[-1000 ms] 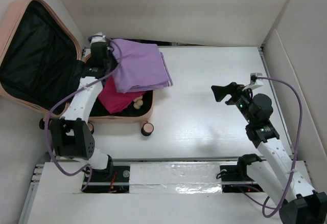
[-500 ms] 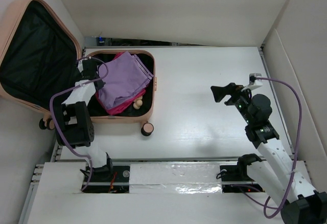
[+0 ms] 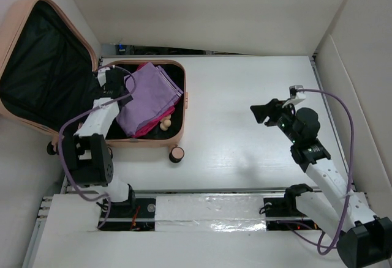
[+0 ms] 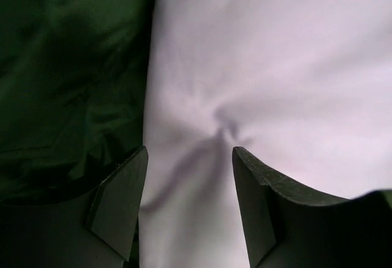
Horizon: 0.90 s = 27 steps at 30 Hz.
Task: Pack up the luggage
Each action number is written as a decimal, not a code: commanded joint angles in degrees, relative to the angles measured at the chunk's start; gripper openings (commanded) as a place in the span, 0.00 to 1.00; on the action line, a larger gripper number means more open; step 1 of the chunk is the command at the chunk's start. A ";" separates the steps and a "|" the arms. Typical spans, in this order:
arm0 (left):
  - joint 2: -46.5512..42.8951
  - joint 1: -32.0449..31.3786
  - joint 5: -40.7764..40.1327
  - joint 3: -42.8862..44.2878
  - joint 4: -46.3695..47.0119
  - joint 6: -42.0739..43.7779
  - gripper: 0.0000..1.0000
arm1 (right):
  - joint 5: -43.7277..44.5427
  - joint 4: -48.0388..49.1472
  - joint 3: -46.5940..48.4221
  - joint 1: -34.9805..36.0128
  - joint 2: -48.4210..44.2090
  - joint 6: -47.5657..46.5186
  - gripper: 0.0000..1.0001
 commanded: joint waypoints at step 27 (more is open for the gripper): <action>-26.92 14.82 -38.31 9.46 -19.57 -5.43 0.68 | -10.68 0.23 6.40 3.41 8.20 -4.58 0.06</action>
